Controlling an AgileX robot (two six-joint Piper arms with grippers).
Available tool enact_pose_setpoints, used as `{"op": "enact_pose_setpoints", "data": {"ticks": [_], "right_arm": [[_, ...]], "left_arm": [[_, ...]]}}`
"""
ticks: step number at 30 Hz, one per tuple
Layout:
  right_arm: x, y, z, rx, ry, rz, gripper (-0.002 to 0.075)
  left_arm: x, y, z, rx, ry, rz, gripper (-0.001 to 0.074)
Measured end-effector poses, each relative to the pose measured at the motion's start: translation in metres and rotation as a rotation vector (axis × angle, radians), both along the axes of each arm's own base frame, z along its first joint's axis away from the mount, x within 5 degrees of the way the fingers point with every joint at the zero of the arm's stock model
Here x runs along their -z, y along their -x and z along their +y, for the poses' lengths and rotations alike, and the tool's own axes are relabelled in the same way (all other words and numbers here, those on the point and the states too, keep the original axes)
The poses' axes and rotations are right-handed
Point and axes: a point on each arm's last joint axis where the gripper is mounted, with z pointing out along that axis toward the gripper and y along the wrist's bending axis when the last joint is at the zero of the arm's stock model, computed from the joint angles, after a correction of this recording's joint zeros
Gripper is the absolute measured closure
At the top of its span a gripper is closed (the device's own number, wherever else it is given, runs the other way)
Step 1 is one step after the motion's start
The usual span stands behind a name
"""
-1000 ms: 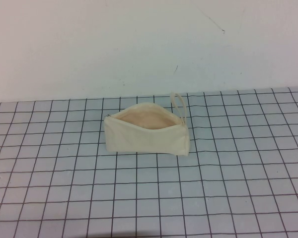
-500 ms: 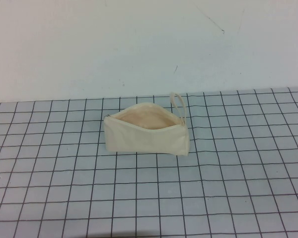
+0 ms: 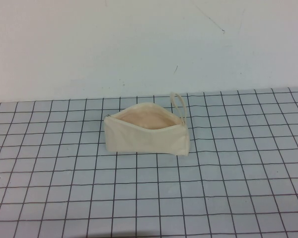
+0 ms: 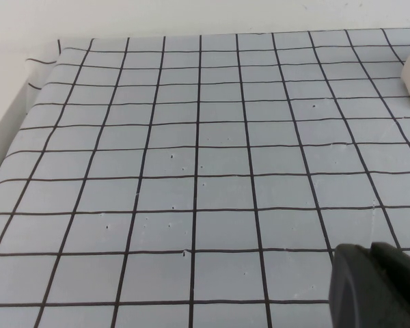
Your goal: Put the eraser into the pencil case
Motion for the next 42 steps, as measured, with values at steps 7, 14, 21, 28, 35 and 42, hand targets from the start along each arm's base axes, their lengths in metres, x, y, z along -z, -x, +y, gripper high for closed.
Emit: {"op": "enact_pose_setpoints", "data": {"ticks": [7,14,21,28,35,42], "right_arm": [[0.003,0.002,-0.002,0.03,-0.029,0.029,0.0726],[0.017,-0.009,-0.02,0.404,-0.038,-0.025,0.0726],[0.04,-0.01,-0.043,0.809,-0.006,-0.063,0.0726],[0.064,0.0,-0.055,1.079,-0.004,-0.082,0.0726],[0.066,0.001,-0.056,1.113,0.0,-0.08,0.0726],[0.065,-0.004,-0.054,1.055,0.034,-0.185,0.0726]], "left_arm": [[0.0,0.0,0.0,0.0,0.0,0.0,0.0736],[0.0,0.0,0.0,0.0,0.0,0.0,0.0736],[0.0,0.0,0.0,0.0,0.0,0.0,0.0736],[0.0,0.0,0.0,0.0,0.0,0.0,0.0736],[0.0,0.0,0.0,0.0,0.0,0.0,0.0736],[0.0,0.0,0.0,0.0,0.0,0.0,0.0736]]}}
